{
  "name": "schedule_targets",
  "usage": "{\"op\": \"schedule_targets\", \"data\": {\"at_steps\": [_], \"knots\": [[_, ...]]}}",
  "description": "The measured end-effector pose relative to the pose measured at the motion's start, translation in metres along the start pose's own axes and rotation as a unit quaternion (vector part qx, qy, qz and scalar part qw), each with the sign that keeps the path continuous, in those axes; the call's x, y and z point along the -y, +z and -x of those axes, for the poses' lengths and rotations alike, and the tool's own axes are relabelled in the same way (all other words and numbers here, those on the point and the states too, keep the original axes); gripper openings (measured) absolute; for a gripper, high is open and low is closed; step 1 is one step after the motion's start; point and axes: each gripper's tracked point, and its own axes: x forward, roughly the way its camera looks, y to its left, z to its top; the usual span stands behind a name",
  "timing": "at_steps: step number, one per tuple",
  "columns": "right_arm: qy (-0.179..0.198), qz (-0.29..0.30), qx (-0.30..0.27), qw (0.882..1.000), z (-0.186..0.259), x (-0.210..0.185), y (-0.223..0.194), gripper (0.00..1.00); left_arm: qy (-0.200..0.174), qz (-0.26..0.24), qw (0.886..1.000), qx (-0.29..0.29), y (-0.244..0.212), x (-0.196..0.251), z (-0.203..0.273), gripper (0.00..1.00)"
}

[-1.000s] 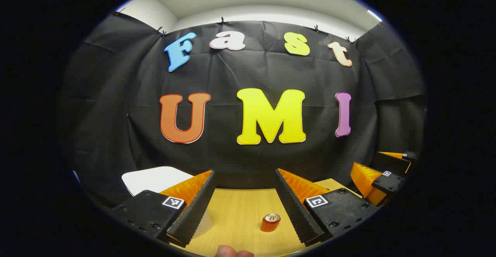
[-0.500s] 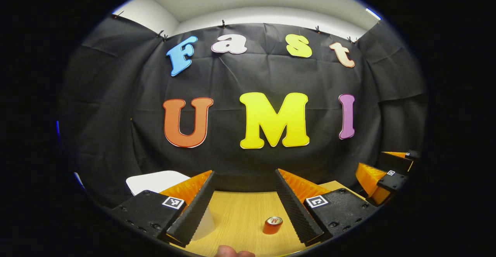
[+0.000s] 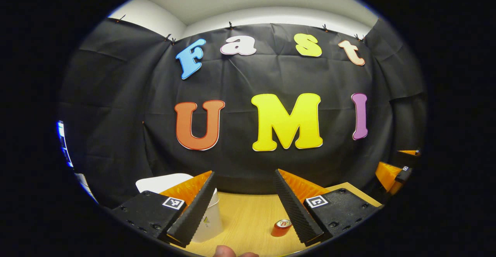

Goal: Press the lid of the desktop garbage bin to open it, pick up the crumpled paper on the desktop and throw it into the bin, then pick up the pop can on the desktop and drop it into the bin, and finally close the garbage bin lid.

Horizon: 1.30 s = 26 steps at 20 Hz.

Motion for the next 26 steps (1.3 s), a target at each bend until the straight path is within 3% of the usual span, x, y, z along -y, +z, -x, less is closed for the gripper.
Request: {"op": "schedule_targets", "data": {"at_steps": [5, 11, 17, 21, 26], "knots": [[-0.002, -0.003, -0.006, 1.0, -0.007, 0.016, -0.003, 0.94, 0.058, 0.002, 0.998, -0.01, 0.002, -0.034, -0.015, 0.97], [0.012, -0.002, -0.006, 1.0, -0.014, 0.02, -0.002, 0.94, 0.133, 0.009, 0.991, -0.027, -0.001, -0.083, -0.03, 0.84], [0.023, 0.01, 0.002, 1.0, -0.02, 0.022, 0.006, 0.94, 0.201, 0.005, 0.978, -0.061, -0.02, -0.12, -0.049, 0.6], [0.025, 0.023, -0.004, 0.999, -0.023, 0.025, 0.001, 0.94, 0.225, 0.012, 0.97, -0.092, -0.047, -0.134, -0.062, 0.48], [0.034, 0.032, -0.013, 0.999, -0.023, 0.022, -0.002, 0.94, 0.259, 0.03, 0.957, -0.129, -0.076, -0.15, -0.069, 0.23]]}}
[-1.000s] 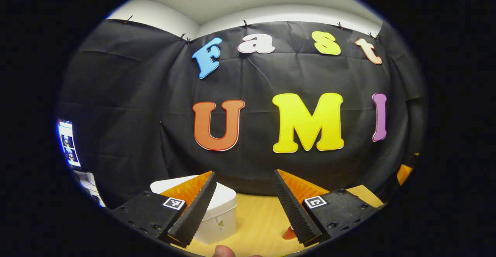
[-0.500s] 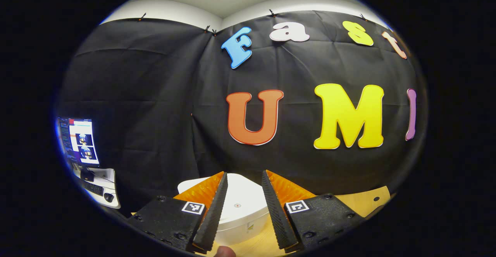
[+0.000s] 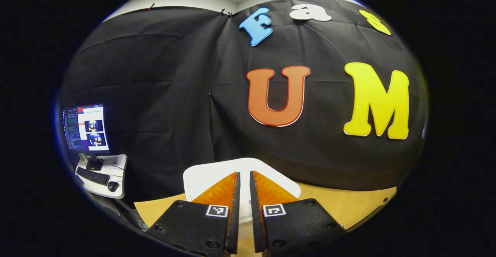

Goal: Press the lid of the desktop garbage bin to open it, pick up the crumpled paper on the desktop and throw it into the bin, then pick up the pop can on the desktop and drop it into the bin, and finally close the garbage bin lid.

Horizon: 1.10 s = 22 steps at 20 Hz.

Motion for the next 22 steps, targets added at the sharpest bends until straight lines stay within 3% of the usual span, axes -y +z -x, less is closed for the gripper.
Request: {"op": "schedule_targets", "data": {"at_steps": [2, 6, 15, 18, 22], "knots": [[0.004, 0.005, 0.0, 1.0, 0.0, -0.001, 0.001, 0.94, 0.004, 0.006, 1.0, -0.024, -0.014, 0.001, -0.006, 0.11], [0.004, 0.008, -0.003, 1.0, -0.002, -0.002, -0.002, 0.94, 0.016, 0.019, 0.998, -0.059, -0.034, 0.001, -0.01, 0.03], [0.028, -0.013, -0.038, 0.999, -0.005, -0.032, -0.027, 0.94, 0.002, 0.035, 0.995, -0.089, -0.053, 0.004, -0.012, 0.04], [0.051, -0.005, -0.039, 0.998, -0.004, -0.046, -0.023, 0.94, 0.001, 0.029, 0.997, -0.072, -0.042, 0.003, -0.01, 0.04], [0.061, -0.01, -0.032, 0.998, -0.004, -0.054, -0.018, 0.94, -0.029, 0.056, 0.998, -0.03, -0.012, 0.009, 0.005, 0.03]]}}
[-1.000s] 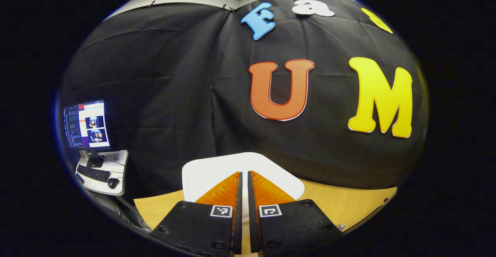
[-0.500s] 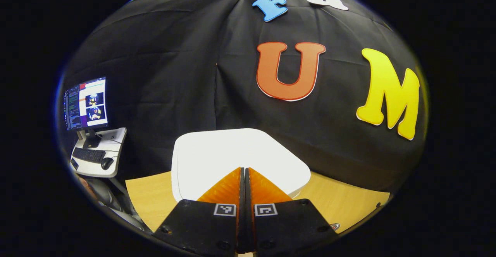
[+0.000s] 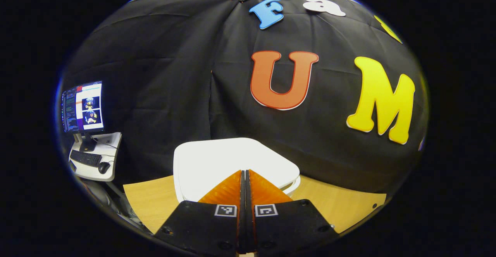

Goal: Press the lid of the desktop garbage bin to open it, pick up the crumpled paper on the desktop and throw it into the bin, then pick up the pop can on the desktop and drop it into the bin, and finally close the garbage bin lid.

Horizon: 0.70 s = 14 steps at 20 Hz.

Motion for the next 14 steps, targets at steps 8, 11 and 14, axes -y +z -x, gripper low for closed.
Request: {"op": "schedule_targets", "data": {"at_steps": [8, 11, 14], "knots": [[0.01, 0.011, 0.026, 1.0, 0.016, -0.003, 0.011, 0.94, -0.087, -0.012, 0.994, 0.068, 0.045, 0.019, 0.027, 0.2], [0.009, 0.002, 0.031, 0.999, 0.018, -0.003, 0.013, 0.94, -0.12, -0.028, 0.99, 0.067, 0.049, 0.033, 0.04, 0.3], [0.008, 0.004, 0.035, 0.999, 0.021, 0.002, 0.014, 0.94, -0.156, -0.036, 0.984, 0.081, 0.055, 0.045, 0.062, 0.42]]}}
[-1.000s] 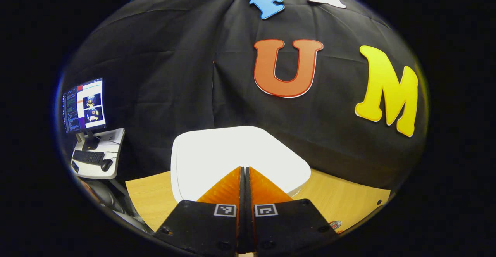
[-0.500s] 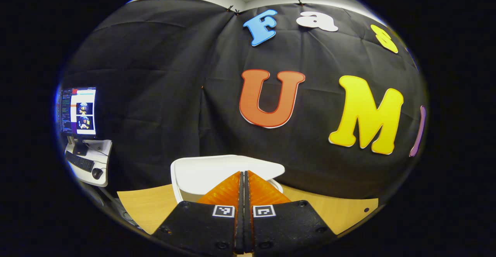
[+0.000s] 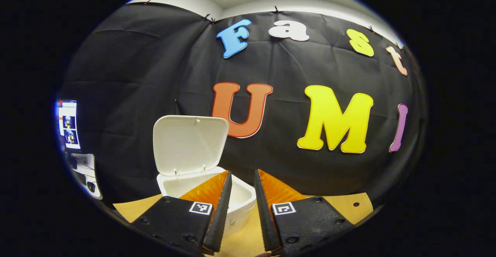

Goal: Press the lid of the desktop garbage bin to open it, pick up the crumpled paper on the desktop and throw it into the bin, then pick up the pop can on the desktop and drop it into the bin, and finally close the garbage bin lid.

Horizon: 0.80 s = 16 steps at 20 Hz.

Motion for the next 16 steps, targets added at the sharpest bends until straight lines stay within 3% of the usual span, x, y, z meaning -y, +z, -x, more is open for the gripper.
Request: {"op": "schedule_targets", "data": {"at_steps": [1, 3, 4, 6, 8, 10, 11, 12, 16], "knots": [[-0.002, 0.001, 0.003, 1.0, 0.001, 0.003, 0.001, 0.94, -0.006, -0.005, 1.0, 0.009, 0.005, 0.004, 0.005, 0.55], [-0.011, -0.003, 0.006, 1.0, 0.003, 0.011, 0.003, 0.94, -0.028, -0.026, 0.999, 0.017, 0.008, 0.019, 0.014, 0.61], [-0.016, -0.006, 0.005, 1.0, 0.003, 0.015, 0.002, 0.94, -0.044, -0.038, 0.998, 0.022, 0.01, 0.027, 0.018, 0.74], [-0.025, -0.007, 0.007, 1.0, 0.006, 0.021, 0.004, 0.94, -0.076, -0.04, 0.996, 0.027, 0.01, 0.047, 0.028, 0.88], [-0.032, -0.012, 0.007, 0.999, 0.007, 0.027, 0.004, 0.94, -0.106, -0.036, 0.993, 0.023, 0.005, 0.068, 0.038, 0.96], [-0.037, -0.011, 0.001, 0.999, 0.01, 0.031, -0.002, 0.94, -0.125, -0.033, 0.991, 0.016, -0.003, 0.086, 0.046, 0.96], [-0.039, -0.011, -0.003, 0.999, 0.011, 0.035, -0.004, 0.94, -0.135, -0.032, 0.99, 0.01, -0.007, 0.093, 0.052, 0.88], [-0.038, -0.014, -0.007, 0.999, 0.013, 0.037, -0.008, 0.94, -0.146, -0.034, 0.989, 0.004, -0.012, 0.098, 0.057, 0.96], [-0.039, -0.016, -0.03, 0.999, 0.011, 0.047, -0.029, 0.94, -0.166, -0.038, 0.985, -0.01, -0.026, 0.112, 0.074, 0.96]]}}
